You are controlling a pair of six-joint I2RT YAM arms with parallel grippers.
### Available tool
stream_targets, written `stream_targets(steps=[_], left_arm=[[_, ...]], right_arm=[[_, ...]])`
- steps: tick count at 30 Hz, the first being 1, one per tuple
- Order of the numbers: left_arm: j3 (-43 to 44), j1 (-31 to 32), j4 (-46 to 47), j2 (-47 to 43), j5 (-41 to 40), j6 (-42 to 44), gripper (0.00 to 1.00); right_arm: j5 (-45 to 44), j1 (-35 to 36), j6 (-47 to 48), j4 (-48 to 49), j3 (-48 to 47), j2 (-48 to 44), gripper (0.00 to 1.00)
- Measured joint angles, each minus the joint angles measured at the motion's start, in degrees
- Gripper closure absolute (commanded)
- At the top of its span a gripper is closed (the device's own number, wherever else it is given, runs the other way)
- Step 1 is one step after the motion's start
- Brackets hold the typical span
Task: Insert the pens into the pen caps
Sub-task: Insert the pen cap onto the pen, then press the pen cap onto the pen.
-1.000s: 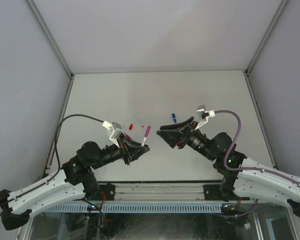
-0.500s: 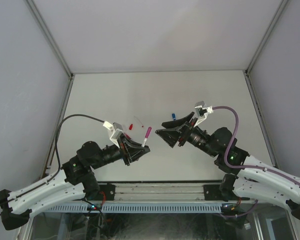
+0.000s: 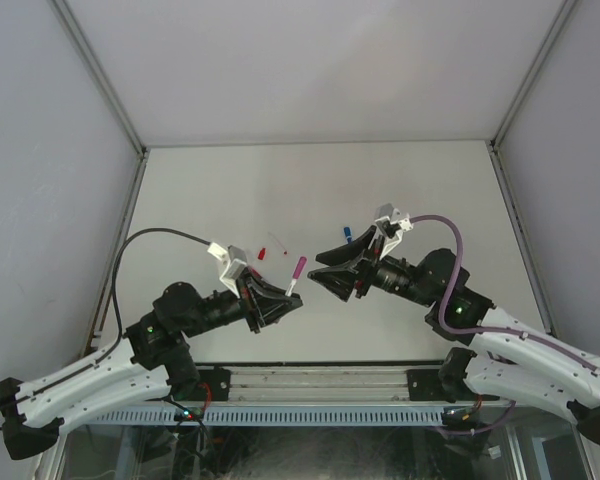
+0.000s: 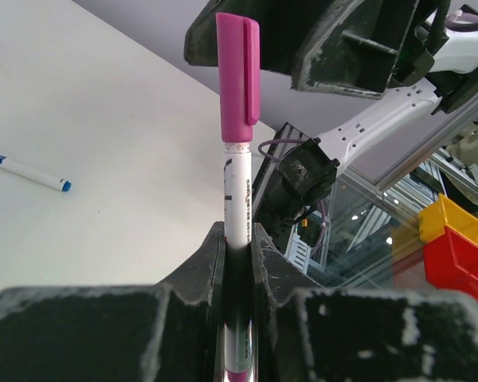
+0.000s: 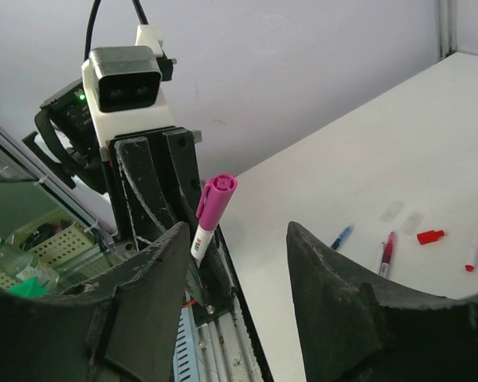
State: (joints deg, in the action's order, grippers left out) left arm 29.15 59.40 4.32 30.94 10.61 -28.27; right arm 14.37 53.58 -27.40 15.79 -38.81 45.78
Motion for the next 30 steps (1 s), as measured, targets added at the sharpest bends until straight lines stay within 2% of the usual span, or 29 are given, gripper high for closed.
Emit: stream_targets(steps=[8, 13, 30], left_arm=[[0.0, 0.0, 0.76, 0.98, 1.44, 0.0, 1.0], [0.0, 0.0, 0.79, 1.31, 1.81, 0.0, 1.0], [0.0, 0.0, 1.11, 1.81, 3.74, 0.02, 1.0]], right_arm=[[3.06, -0.37, -0.39, 3.26, 0.0, 2.82, 0.52], [4.24, -0.42, -0.66, 5.01, -0.22, 3.41, 0.62], [3.96, -0.61, -1.11, 6.69, -0.48, 5.64, 0.67]])
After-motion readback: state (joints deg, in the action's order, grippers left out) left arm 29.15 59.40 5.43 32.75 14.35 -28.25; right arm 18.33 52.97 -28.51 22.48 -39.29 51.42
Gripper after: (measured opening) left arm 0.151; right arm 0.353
